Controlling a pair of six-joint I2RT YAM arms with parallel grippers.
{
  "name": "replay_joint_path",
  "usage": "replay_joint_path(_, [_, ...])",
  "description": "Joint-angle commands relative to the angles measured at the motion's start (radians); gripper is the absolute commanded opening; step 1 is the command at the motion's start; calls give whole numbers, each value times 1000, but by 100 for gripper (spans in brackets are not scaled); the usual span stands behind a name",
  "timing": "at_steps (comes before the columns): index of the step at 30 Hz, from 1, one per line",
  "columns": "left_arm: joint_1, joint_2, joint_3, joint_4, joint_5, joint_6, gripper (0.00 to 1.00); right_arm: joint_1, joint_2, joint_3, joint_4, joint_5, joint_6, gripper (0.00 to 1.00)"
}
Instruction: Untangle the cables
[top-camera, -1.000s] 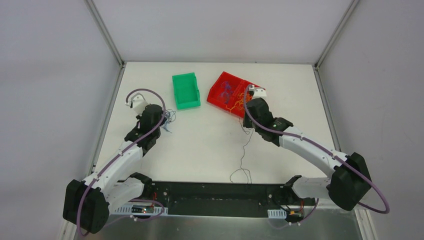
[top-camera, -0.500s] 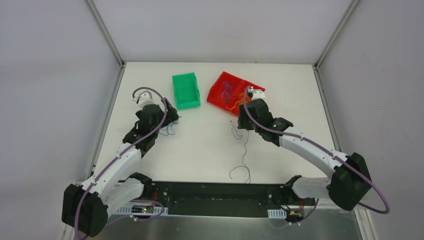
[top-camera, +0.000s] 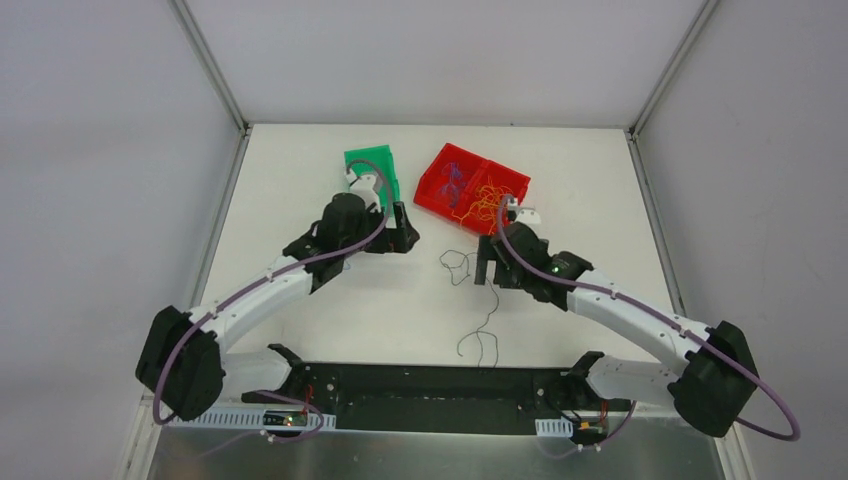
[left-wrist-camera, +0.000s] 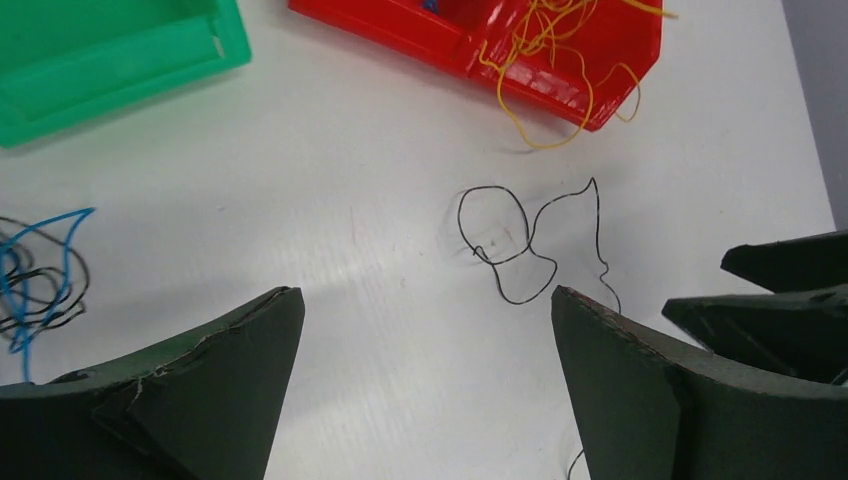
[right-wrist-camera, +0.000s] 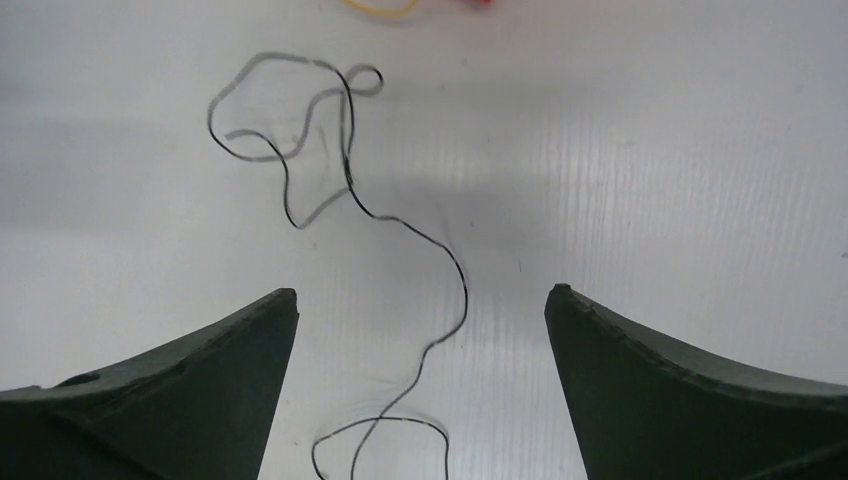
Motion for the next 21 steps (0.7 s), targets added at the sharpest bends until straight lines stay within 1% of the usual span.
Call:
replay_joint_path(1, [-19, 147, 72, 55, 182, 51, 100, 61, -43, -94, -89, 29, 162, 99])
replay_joint_path(4, [-32, 260, 118, 57, 234, 59, 100, 107, -81, -162, -81, -1, 214, 96])
replay_joint_path(5, [-37, 292, 135, 57, 246, 60, 97, 122, -99, -181, -80, -8, 227, 95])
replay_joint_path(7, [-44, 351, 166, 57, 265, 61, 96, 145, -136, -211, -75, -33, 249, 92])
replay_joint_path(10, [-56, 418, 197, 55, 287, 65, 95, 174, -162, -233, -68, -85, 267, 86])
replay_joint_path(13, [-58, 475, 228, 49, 311, 59, 95, 210, -154, -242, -48, -144, 271, 83])
replay_joint_path(15, [-59, 498, 241, 49, 320, 58, 95, 241, -139, -243, -42, -154, 276, 83])
replay_joint_path(17, [-61, 520, 254, 48, 328, 61, 93, 271, -119, -242, -41, -148, 284, 79])
replay_joint_path(20, [-62, 557, 277, 42, 345, 62, 88, 303, -78, -235, -44, -150, 291, 72])
replay_joint_path(21, [-63, 567, 283, 38, 350, 62, 87, 316, -65, -231, -44, -150, 293, 66])
